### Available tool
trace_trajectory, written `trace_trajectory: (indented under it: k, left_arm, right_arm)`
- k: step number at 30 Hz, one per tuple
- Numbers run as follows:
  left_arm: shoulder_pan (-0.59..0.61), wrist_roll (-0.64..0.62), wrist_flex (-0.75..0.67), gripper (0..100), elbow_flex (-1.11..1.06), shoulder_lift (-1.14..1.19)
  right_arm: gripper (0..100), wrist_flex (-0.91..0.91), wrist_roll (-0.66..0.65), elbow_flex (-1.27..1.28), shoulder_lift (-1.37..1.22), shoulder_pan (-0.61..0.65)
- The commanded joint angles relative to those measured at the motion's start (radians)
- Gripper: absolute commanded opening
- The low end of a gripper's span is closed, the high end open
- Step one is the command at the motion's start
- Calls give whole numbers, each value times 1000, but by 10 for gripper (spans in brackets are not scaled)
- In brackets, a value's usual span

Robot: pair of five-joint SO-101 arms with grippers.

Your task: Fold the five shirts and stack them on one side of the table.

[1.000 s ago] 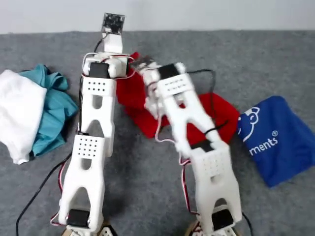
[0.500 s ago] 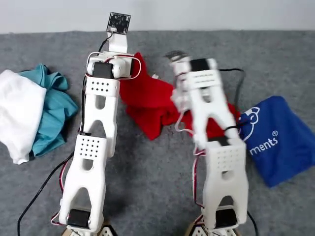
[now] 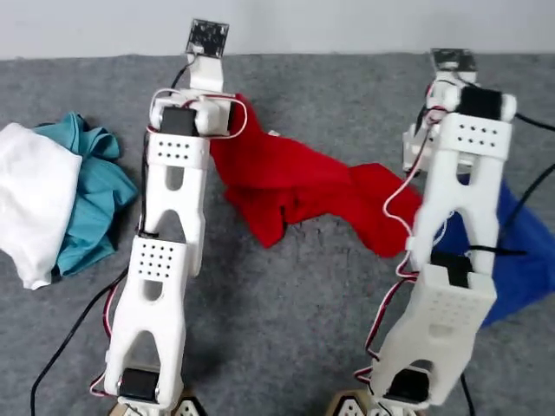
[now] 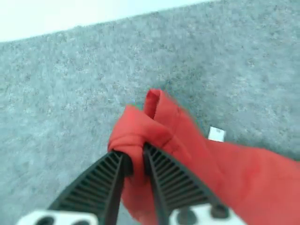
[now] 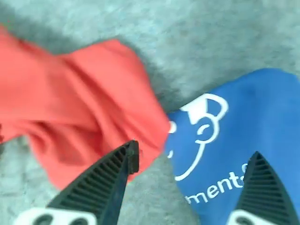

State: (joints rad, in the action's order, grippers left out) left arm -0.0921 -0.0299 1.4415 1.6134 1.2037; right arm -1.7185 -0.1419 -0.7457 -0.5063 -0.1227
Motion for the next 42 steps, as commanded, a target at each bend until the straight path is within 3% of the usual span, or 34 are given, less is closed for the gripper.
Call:
trace_trajectory:
  k: [1,5,9,19,24,32,37,42]
  left_arm:
    - [-11,9,127,13,67,-226]
    - [-11,9,311,13,65,-368]
    - [9,9,313,13,31,-422]
    - [69,11,192,14,30,-215]
    - [75,11,175,14,56,-126]
    - [77,9,155,15,67,-169]
    - [77,9,160,15,67,-213]
    - [68,6,163,15,67,-221]
  right_arm:
    - [358,-25,-20,-21,67,50]
    - [358,-28,-20,-21,67,61]
    - [358,-71,-21,-21,67,99]
    - [357,-77,-106,290,200,552]
    - [357,-67,-121,534,288,673]
    - [357,108,-140,802,305,780]
    - [357,219,-140,830,302,854]
    - [356,394,-140,832,300,849]
